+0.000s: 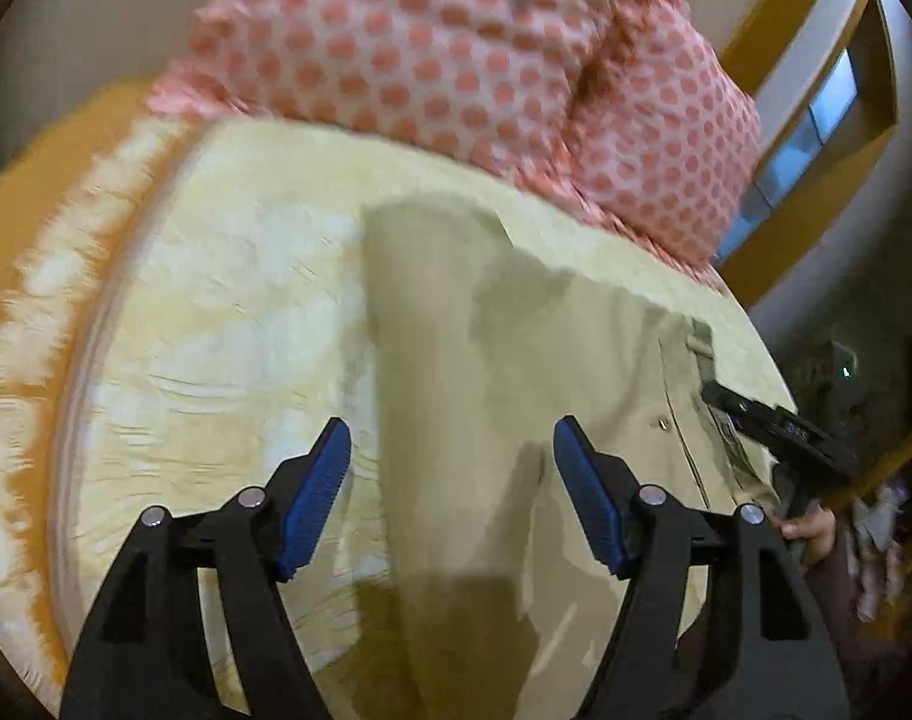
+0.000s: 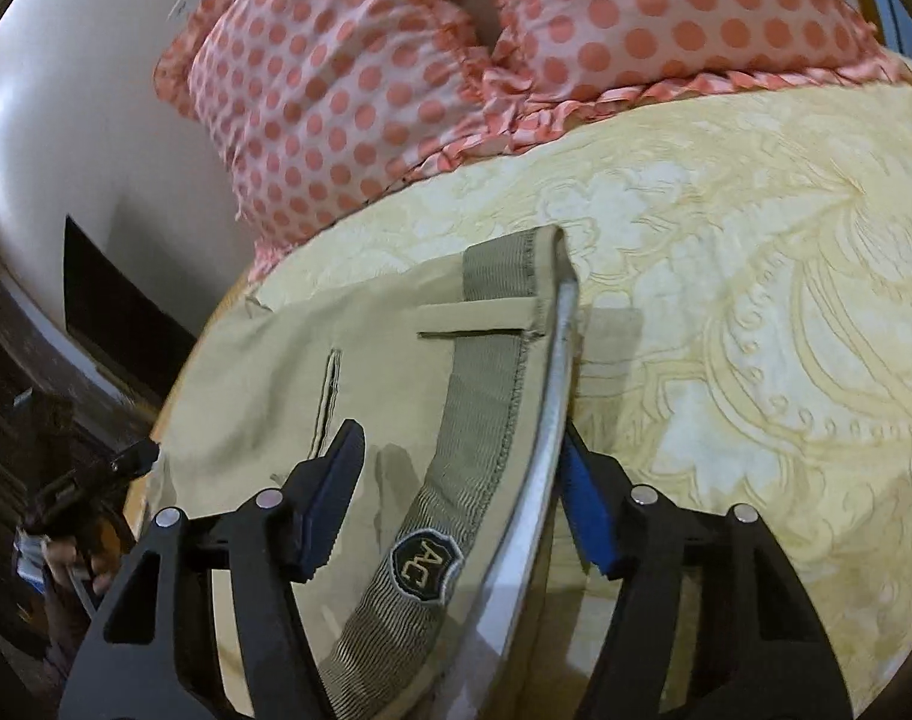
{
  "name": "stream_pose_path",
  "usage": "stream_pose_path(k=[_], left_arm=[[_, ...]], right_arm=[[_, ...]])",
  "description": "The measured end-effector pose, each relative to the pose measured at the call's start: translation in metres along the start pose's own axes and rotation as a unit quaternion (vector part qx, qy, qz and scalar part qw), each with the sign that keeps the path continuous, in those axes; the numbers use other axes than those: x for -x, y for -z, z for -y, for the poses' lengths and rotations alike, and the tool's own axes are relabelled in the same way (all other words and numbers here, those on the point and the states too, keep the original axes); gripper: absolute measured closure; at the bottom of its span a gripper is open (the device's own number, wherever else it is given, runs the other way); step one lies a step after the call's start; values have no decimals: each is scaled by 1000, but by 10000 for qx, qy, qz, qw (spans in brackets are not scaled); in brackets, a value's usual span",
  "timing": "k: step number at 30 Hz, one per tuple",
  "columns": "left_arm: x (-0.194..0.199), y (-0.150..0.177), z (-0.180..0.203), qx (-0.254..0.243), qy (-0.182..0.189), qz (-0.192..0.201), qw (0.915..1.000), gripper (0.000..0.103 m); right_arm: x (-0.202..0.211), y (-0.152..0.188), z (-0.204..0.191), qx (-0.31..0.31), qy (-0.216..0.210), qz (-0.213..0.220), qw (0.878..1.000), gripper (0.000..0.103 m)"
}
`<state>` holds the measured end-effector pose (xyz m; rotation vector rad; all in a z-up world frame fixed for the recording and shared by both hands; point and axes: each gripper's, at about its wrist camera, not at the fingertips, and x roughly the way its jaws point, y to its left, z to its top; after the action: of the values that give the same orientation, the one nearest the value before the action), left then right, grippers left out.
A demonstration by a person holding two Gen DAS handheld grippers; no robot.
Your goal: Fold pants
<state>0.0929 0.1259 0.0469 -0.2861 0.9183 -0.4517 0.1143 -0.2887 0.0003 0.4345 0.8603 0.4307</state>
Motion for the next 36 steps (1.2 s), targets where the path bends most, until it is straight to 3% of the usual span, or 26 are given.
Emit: stream_pose_path(k=[5, 7, 8, 9, 10, 12, 18, 22, 24, 25, 27, 28, 29, 30, 32, 33, 34, 36], left_arm=[[-26, 3, 13, -279, -13, -432, 9987, 26], [-35, -6, 19, -312, -90, -474, 9983, 30], [-36, -7, 20, -300, -99, -498, 9983, 38], [-35, -8, 21, -308, -139, -506, 9981, 62], [-33, -10, 20, -307, -80, -537, 9981, 79], [-31, -15, 17, -208, 160, -573, 9980, 91], [-44, -62, 42, -670, -187, -126, 9975, 94], [-81, -100, 41, -445, -520, 185, 9975, 91], [-101, -108, 39, -410, -957, 1, 9946, 83], [-104, -108, 37, -388, -1057, -75, 9936, 80], [-84, -102, 38, -391, -1164, 250, 9921, 76], [-72, -98, 40, -458, -1237, 450, 9902, 69], [-60, -93, 43, -510, -1214, 626, 9893, 65], [-49, -88, 46, -535, -1070, 750, 9900, 61], [-37, -74, 58, -591, -484, 752, 9942, 57], [-38, -71, 63, -627, -363, 687, 9950, 53], [-47, -64, 70, -698, -215, 451, 9963, 50], [-76, -57, 72, -634, -263, -61, 9976, 50]], right_arm=[[0, 2, -1, 280, -57, -43, 9996, 41], [-2, 4, -3, 394, -140, -166, 9990, 66], [-2, 6, -3, 364, -376, -281, 9982, 78], [-2, 5, -3, 324, -552, -337, 9974, 82], [0, 4, -2, 306, -699, -359, 9964, 84], [3, -4, 1, 170, -1000, -333, 9943, 86], [6, -61, -12, 377, -872, 185, 9953, 90], [-16, -99, -1, 258, -332, 442, 9981, 90], [-37, -106, 4, 288, 227, 242, 9990, 80], [-47, -107, 7, 330, 900, 38, 9954, 73], [-37, -102, 9, 349, 1299, 137, 9908, 64], [-26, -98, 7, 369, 1216, 335, 9913, 56], [-13, -93, 3, 406, 1065, 546, 9920, 36], [-4, -88, -1, 464, 884, 680, 9927, 29], [2, -75, -15, 675, 414, 645, 9948, 29], [0, -71, -20, 742, 301, 513, 9955, 29], [-9, -64, -24, 754, 161, 266, 9967, 29], [-29, -59, -22, 626, 135, -202, 9977, 28]])
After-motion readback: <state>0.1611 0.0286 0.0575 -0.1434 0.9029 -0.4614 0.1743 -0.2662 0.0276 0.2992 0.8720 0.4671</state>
